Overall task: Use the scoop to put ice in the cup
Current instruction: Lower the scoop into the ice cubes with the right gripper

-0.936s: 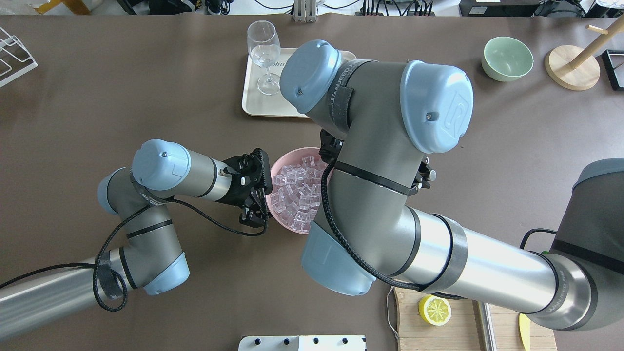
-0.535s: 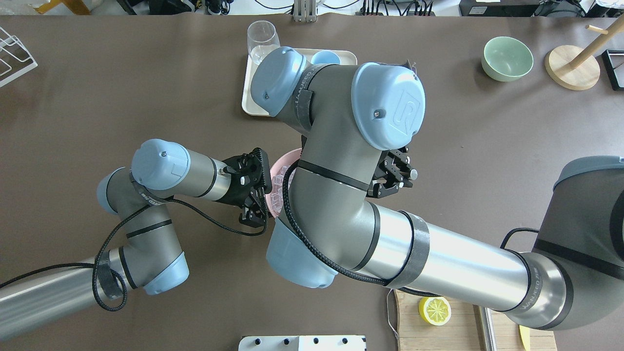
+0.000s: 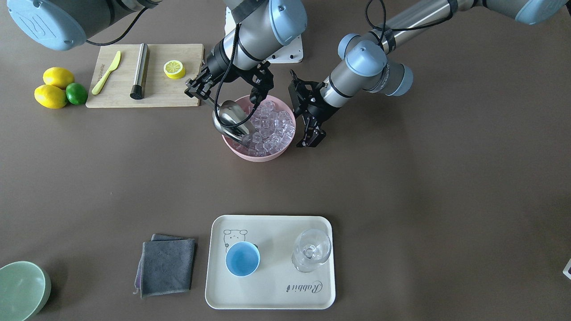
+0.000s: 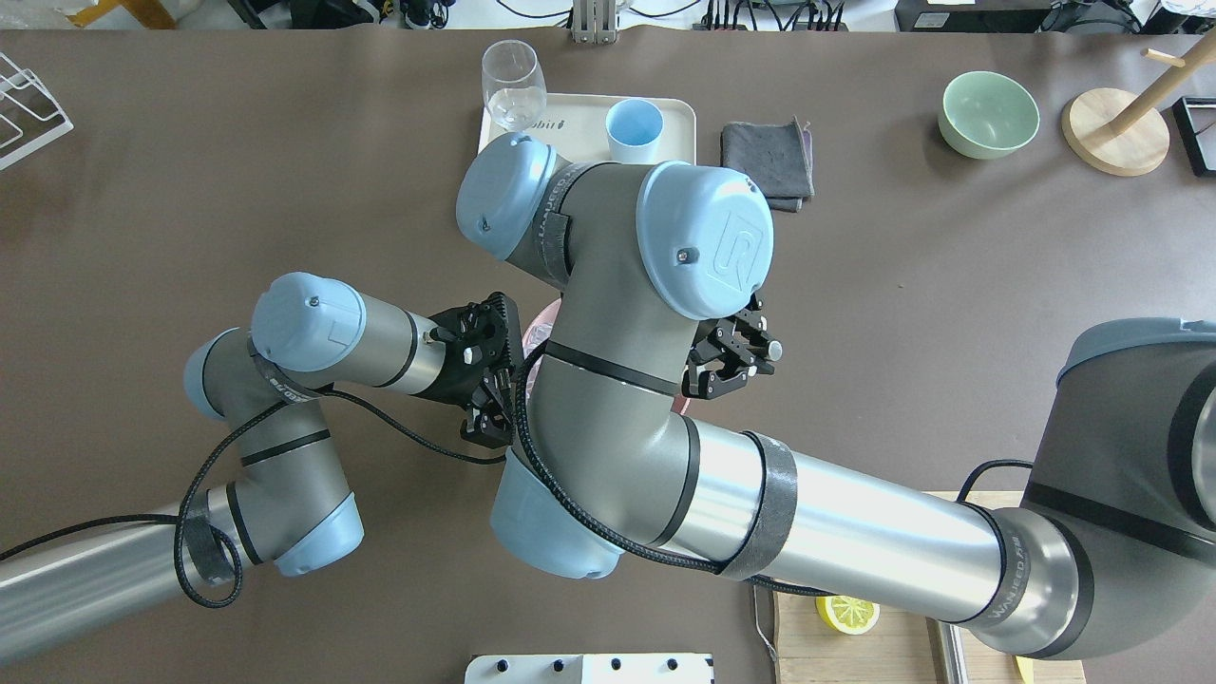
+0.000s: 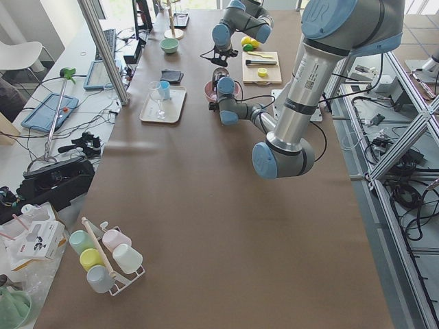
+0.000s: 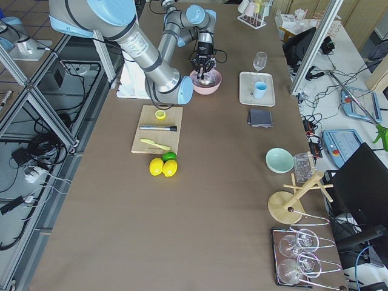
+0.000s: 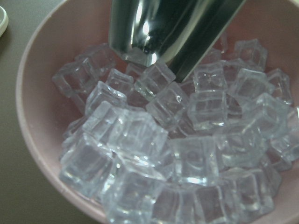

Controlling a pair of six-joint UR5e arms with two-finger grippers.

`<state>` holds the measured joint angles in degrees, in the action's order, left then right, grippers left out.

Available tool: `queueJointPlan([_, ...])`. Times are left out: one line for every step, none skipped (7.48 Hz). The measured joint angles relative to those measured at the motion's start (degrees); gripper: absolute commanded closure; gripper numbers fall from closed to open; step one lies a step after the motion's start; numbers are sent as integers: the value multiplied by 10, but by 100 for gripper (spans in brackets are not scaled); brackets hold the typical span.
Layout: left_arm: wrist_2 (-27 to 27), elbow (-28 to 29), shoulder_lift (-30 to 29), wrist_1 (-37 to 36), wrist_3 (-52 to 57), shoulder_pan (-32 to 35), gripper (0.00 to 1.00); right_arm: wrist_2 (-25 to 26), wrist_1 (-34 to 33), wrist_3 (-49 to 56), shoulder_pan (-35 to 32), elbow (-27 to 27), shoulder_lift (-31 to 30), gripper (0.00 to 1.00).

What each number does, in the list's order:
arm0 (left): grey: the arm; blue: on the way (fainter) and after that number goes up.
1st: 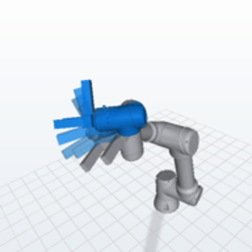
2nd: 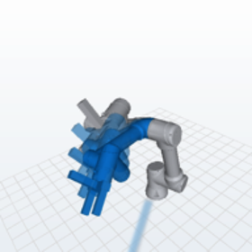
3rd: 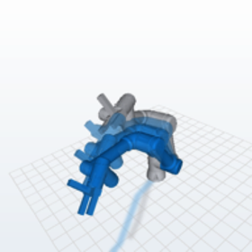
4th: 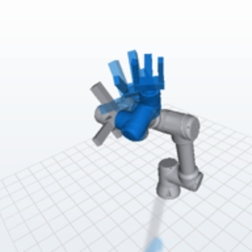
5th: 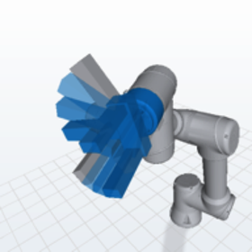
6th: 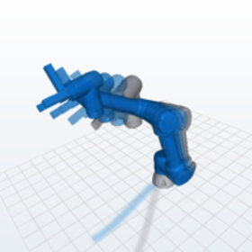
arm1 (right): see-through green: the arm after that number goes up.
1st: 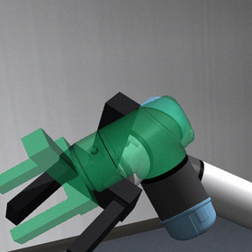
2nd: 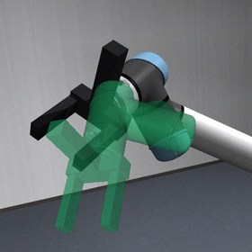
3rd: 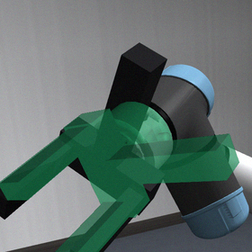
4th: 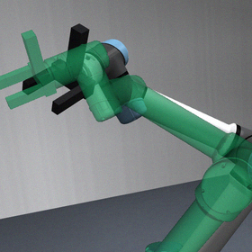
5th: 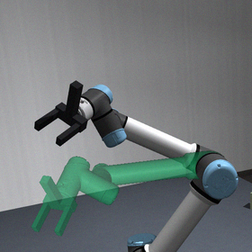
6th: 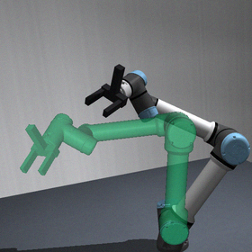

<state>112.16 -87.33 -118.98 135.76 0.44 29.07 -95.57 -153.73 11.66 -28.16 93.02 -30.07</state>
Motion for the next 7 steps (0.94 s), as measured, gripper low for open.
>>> queueJointPlan([0,0,0,0,0,0,2,2,7,-1,3,-3,-1,100])
queueJointPlan([1,0,1,0,0,0,2,3,17,-2,5,-3,-3,100])
queueJointPlan([1,0,1,0,0,0,2,4,27,-3,7,4,-13,100])
queueJointPlan([1,0,1,0,-1,0,2,4,42,-4,7,17,-28,100])
queueJointPlan([1,0,1,0,-4,0,2,3,60,-4,7,33,-48,100])
queueJointPlan([1,0,1,0,-10,0,2,3,84,-4,7,50,-73,100])
queueJointPlan([1,0,1,0,-15,0,2,3,109,-4,7,63,-96,100])
